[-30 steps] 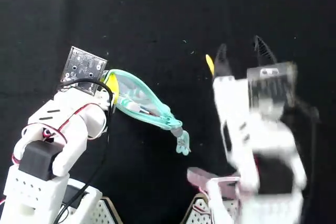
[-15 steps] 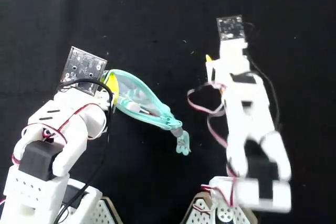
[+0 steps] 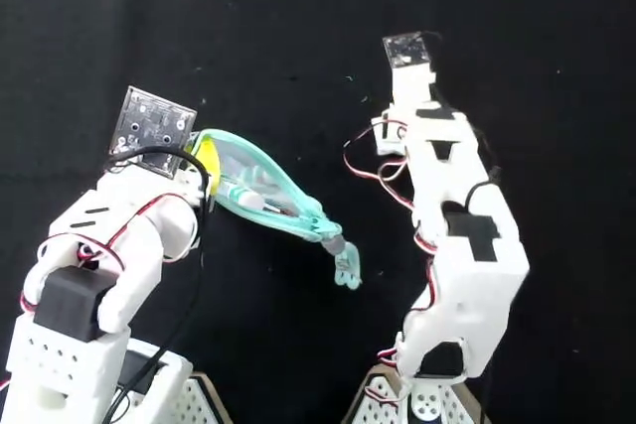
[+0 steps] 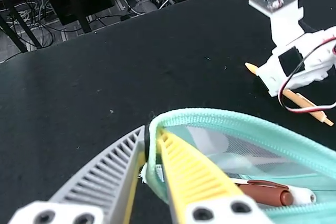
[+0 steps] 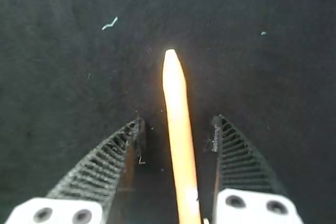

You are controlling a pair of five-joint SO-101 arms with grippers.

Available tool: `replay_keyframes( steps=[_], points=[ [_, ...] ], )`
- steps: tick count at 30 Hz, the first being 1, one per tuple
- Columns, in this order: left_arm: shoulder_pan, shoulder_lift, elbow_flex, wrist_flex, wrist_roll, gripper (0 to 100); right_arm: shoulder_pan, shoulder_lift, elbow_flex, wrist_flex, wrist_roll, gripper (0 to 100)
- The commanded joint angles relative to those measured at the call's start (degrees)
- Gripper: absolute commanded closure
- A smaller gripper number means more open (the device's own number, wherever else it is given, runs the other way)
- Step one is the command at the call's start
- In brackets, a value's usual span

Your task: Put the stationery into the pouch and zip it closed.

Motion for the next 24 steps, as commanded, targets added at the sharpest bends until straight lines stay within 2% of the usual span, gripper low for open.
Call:
replay_keyframes(
  steps=[1, 3, 6, 7, 19, 22, 24],
  points=[
    [-0.3, 2.4, 12.8, 0.8, 0.3, 97, -1.1, 0.1, -2.9, -1.7, 3.3, 79.4],
    [-0.4, 2.4, 12.8, 0.8, 0.3, 97, -0.9, 0.1, -2.9, -1.5, 3.5, 81.9],
    [-0.6, 2.4, 12.8, 0.8, 0.3, 97, -0.6, -0.2, -2.9, -1.5, 3.5, 97.3],
    [-0.6, 2.4, 12.8, 0.8, 0.3, 97, -0.5, -0.8, -2.6, -1.5, 3.5, 99.0],
    [-0.6, 2.8, 12.8, 0.7, 0.2, 97, -0.5, -23.1, 17.7, -1.0, 3.5, 98.6],
    [-0.6, 2.7, 12.8, 0.8, 0.2, 97, 0.8, -29.5, 20.5, 6.7, 3.9, 98.6],
    [-0.6, 2.6, 13.1, 0.9, 0.2, 97, 4.8, -33.5, 20.8, 14.2, 4.0, 98.6]
  ],
)
